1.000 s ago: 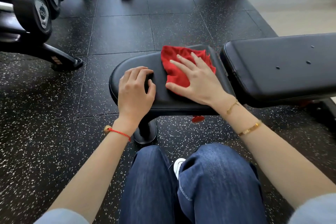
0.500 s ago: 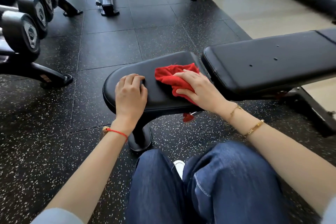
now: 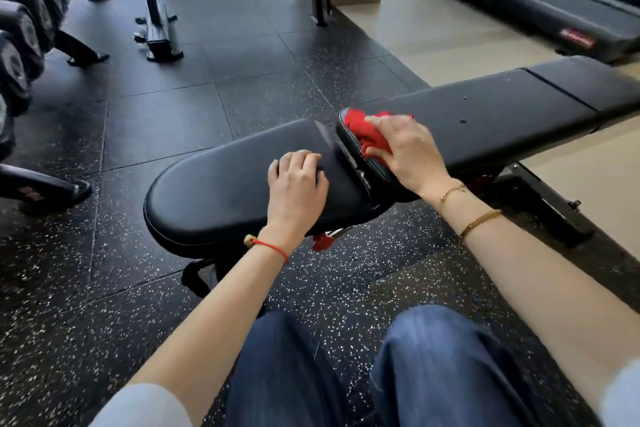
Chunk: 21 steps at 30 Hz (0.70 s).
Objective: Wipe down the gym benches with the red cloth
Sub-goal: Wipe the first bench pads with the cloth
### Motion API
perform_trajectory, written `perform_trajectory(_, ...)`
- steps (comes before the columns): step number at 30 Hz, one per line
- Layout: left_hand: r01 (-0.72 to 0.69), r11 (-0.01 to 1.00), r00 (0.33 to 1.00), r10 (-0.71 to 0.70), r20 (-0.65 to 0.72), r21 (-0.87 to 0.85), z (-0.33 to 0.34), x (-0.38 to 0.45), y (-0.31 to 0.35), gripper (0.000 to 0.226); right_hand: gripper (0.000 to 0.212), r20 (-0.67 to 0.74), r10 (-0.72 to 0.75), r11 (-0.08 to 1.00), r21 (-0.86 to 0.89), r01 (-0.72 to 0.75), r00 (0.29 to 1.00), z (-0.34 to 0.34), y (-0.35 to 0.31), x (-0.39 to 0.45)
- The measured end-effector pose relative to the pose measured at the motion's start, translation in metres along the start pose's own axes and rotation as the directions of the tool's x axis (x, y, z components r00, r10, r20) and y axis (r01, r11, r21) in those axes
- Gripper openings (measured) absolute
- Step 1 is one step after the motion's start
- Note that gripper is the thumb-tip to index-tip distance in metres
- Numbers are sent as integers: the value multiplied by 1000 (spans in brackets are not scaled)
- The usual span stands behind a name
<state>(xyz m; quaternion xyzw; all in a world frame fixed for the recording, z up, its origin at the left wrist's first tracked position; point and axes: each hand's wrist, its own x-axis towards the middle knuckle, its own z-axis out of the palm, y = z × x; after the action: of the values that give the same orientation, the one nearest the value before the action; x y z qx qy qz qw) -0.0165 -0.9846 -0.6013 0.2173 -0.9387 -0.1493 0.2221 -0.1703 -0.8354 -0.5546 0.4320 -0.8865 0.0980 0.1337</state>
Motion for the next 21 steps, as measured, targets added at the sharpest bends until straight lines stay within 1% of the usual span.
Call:
perform_trajectory(1, 9, 1000, 1000, -9, 2, 28, 5, 1, 0, 34, 57, 72, 7, 1000, -18, -5, 997, 9, 2, -3)
perform_trajectory(2, 19, 999, 1000, -19, -9, 41, 9, 2, 0, 34, 58, 116, 9, 999, -31, -6, 993, 18, 5, -5)
perform_trajectory(4, 32, 999, 998, -30, -49, 40, 13, 3, -3, 32, 60, 122, 2, 1000, -25, 1, 993, 30, 10, -7)
perform_trajectory(6, 28, 999, 996, -24, -81, 44, 16, 2, -5, 31, 62, 131, -22, 1000, 18, 20, 991, 32, 17, -4)
perform_trajectory(11, 23, 999, 994, -19, -110, 37, 16, 2, -4, 29, 62, 153, -68, 995, 81, 56, 986, 33, 40, 5)
perform_trajectory(14, 22, 999, 994, -17, -111, 40, 14, 1, -1, 28, 67, 174, -19, 994, 108, 0, 984, 32, 59, 20)
perform_trajectory(16, 29, 997, 994, -22, -103, 68, 13, 1, 2, 28, 74, 206, 10, 998, 60, -23, 978, 32, 68, 28)
perform_trajectory(18, 69, 994, 993, -59, -107, 89, 14, 0, 7, 28, 85, 207, -24, 999, -23, 30, 978, 34, 71, 28)
perform_trajectory(19, 104, 991, 989, -95, -114, 80, 14, 0, 13, 27, 90, 185, -60, 996, -53, 71, 981, 36, 70, 27)
perform_trajectory(21, 155, 987, 981, -148, -126, 44, 18, 0, 31, 26, 89, 126, -142, 987, -59, 151, 982, 36, 70, 22)
